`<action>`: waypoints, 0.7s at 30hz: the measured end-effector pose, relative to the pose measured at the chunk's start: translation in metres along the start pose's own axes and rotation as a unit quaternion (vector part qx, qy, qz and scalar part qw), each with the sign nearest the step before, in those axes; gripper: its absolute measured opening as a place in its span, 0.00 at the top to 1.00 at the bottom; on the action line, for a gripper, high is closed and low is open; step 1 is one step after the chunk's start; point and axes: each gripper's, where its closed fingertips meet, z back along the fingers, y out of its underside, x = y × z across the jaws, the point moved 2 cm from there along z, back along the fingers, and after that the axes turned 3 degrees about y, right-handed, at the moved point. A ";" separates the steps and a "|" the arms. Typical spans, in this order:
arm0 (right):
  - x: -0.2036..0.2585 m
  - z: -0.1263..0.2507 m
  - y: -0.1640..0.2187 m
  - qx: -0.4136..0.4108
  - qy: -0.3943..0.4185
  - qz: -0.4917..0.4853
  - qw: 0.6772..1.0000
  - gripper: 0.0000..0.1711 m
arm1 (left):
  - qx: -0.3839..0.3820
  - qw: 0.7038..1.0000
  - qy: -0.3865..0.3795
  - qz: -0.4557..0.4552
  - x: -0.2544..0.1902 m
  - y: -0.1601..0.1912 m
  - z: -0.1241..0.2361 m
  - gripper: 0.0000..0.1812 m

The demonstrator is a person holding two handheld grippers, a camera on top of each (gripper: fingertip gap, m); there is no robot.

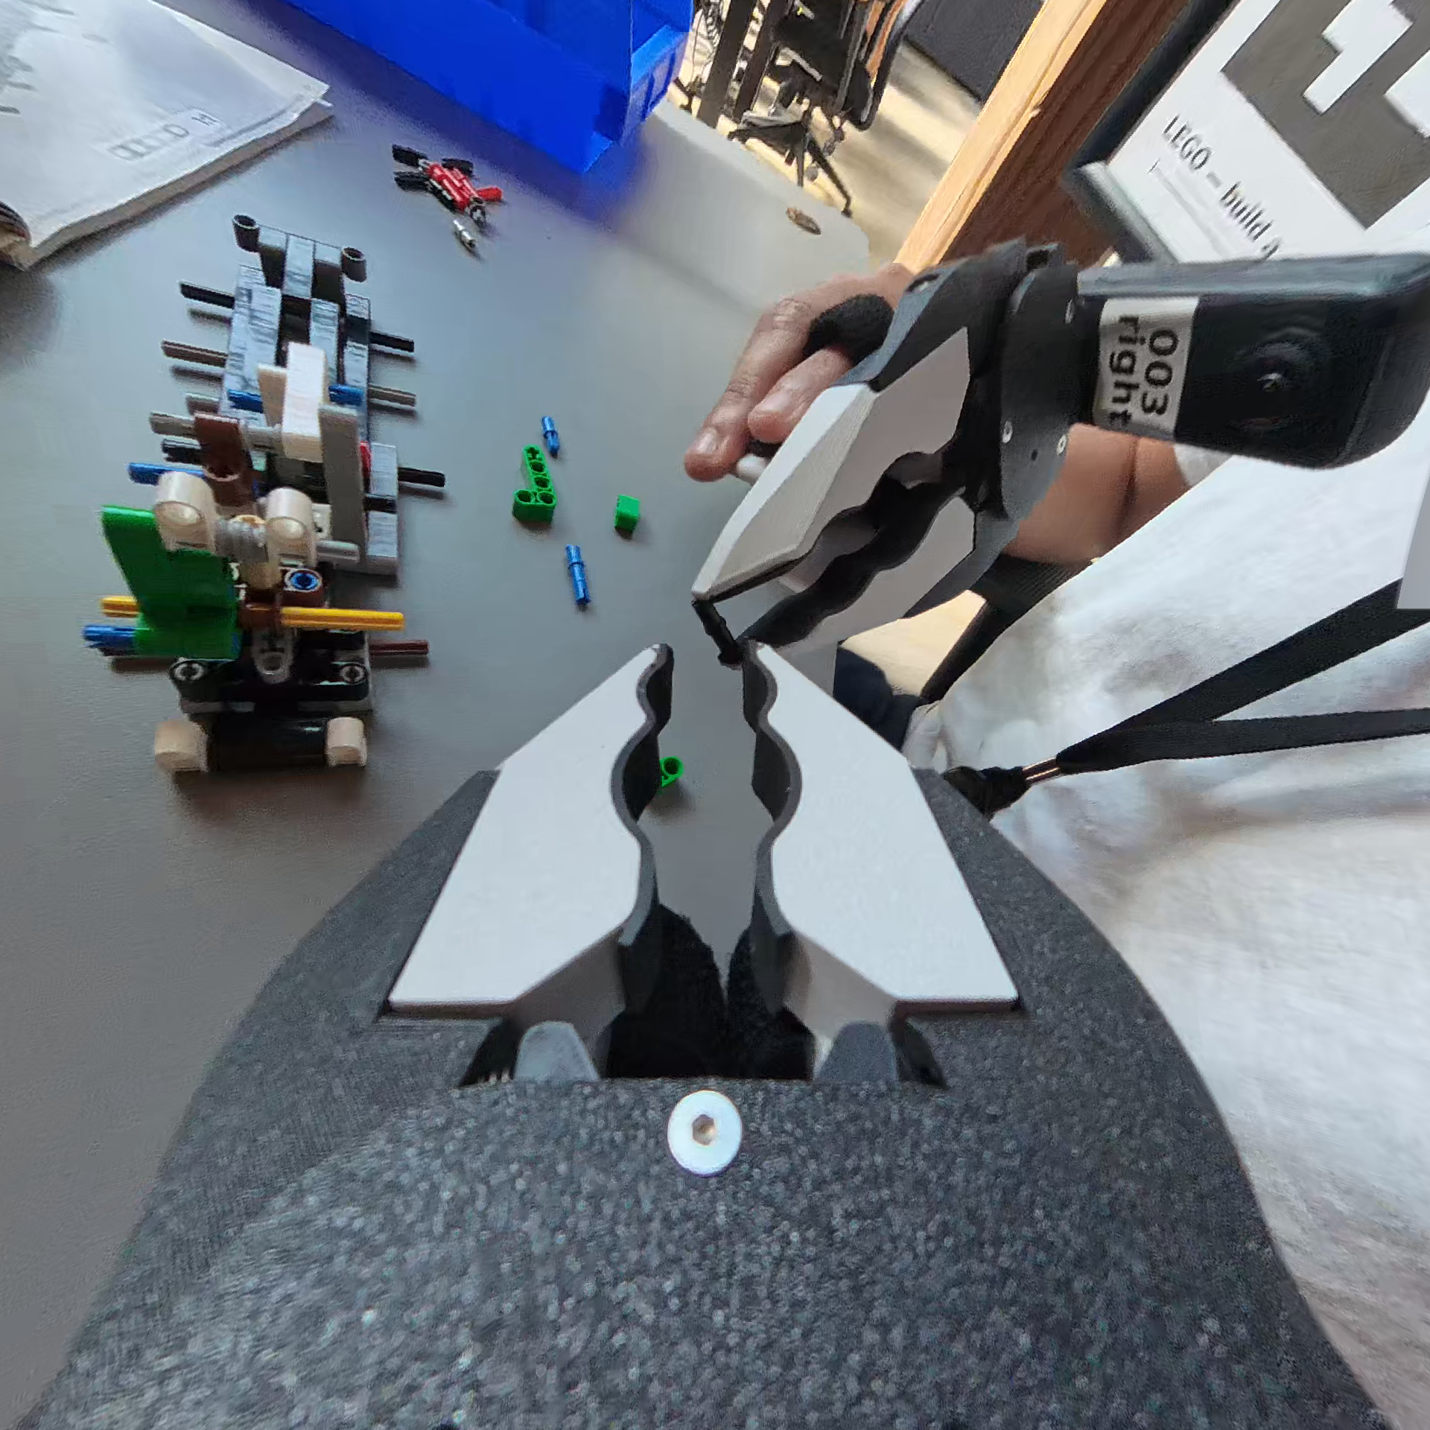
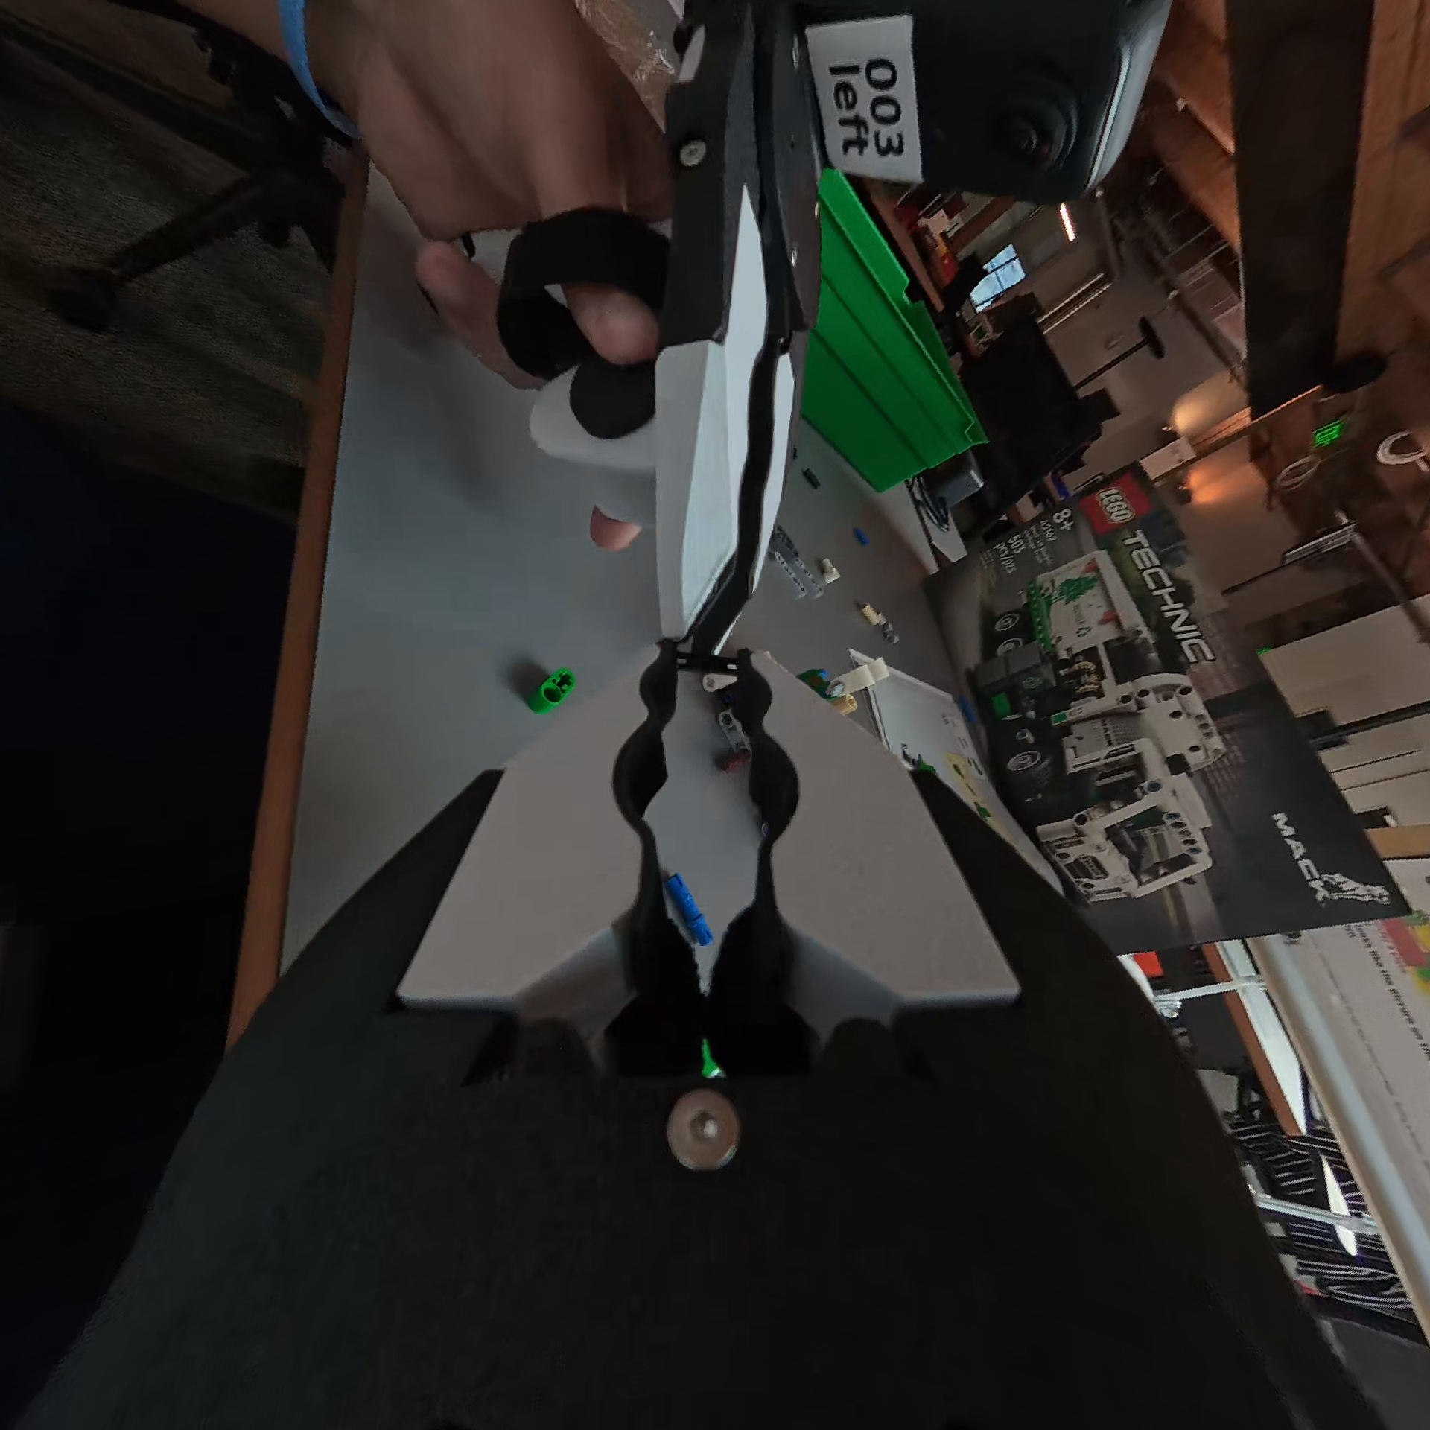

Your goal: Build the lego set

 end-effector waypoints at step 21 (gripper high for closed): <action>-0.009 0.008 -0.009 -0.059 -0.141 -0.344 0.926 0.82 | 0.020 0.982 -0.081 -0.170 0.000 0.003 0.004 0.98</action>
